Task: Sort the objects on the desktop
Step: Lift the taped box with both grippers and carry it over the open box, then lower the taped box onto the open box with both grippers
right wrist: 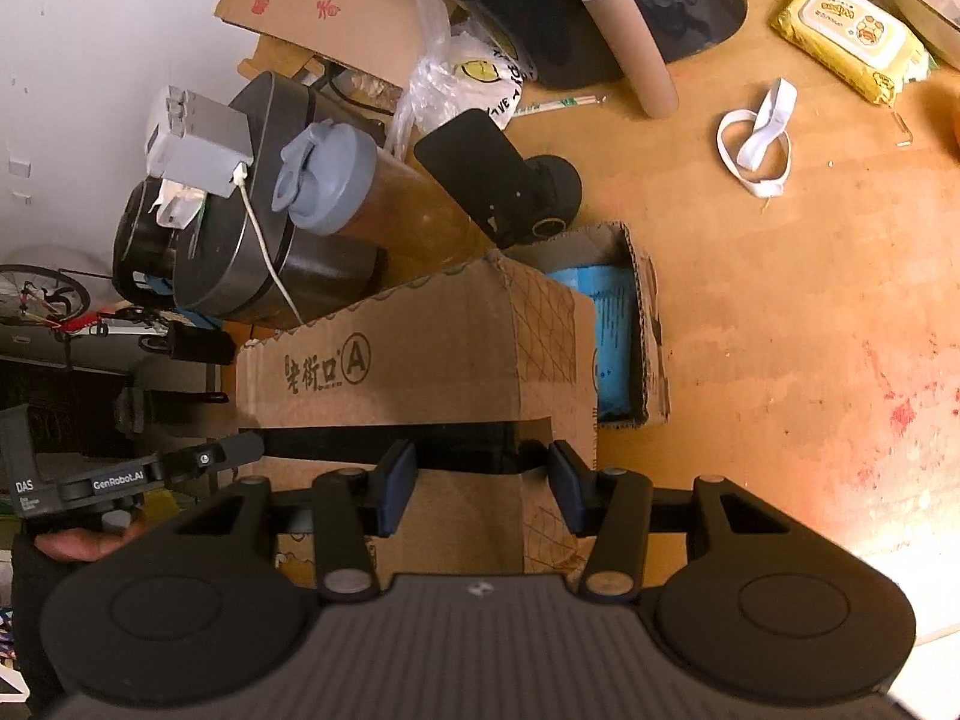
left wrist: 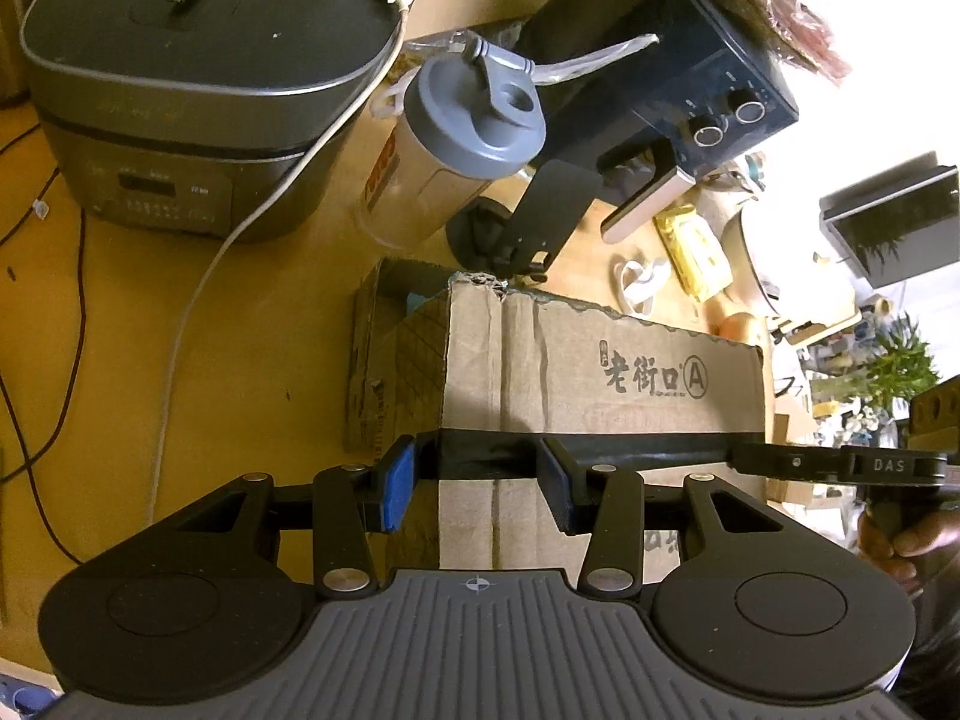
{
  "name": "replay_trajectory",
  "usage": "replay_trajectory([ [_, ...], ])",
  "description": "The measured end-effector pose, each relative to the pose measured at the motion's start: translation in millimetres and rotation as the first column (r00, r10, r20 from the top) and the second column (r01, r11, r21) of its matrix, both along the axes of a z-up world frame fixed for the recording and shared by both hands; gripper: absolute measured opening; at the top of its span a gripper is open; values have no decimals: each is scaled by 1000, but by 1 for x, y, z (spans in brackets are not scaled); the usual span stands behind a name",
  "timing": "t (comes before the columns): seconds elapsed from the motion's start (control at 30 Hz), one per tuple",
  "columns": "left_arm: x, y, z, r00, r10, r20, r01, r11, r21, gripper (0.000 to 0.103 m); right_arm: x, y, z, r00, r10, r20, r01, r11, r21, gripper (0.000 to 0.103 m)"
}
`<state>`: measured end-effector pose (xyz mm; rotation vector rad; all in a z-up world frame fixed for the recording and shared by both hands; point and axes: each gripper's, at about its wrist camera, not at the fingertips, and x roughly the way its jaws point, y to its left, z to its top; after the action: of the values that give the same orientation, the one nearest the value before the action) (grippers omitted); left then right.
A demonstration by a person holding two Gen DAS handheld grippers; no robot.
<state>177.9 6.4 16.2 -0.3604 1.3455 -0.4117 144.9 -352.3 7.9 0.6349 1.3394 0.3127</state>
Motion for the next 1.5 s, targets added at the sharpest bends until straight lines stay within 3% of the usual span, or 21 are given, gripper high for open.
replay_trajectory([
  [0.8,49,-6,-8,1000,-4,25,4,1000,10,42,50,-4,-10,1000,-14,15,14,1000,3,45],
  [1.5,61,-11,-33,1000,-13,4,13,1000,18,42,59,-8,-36,1000,-13,-16,13,1000,3,45],
])
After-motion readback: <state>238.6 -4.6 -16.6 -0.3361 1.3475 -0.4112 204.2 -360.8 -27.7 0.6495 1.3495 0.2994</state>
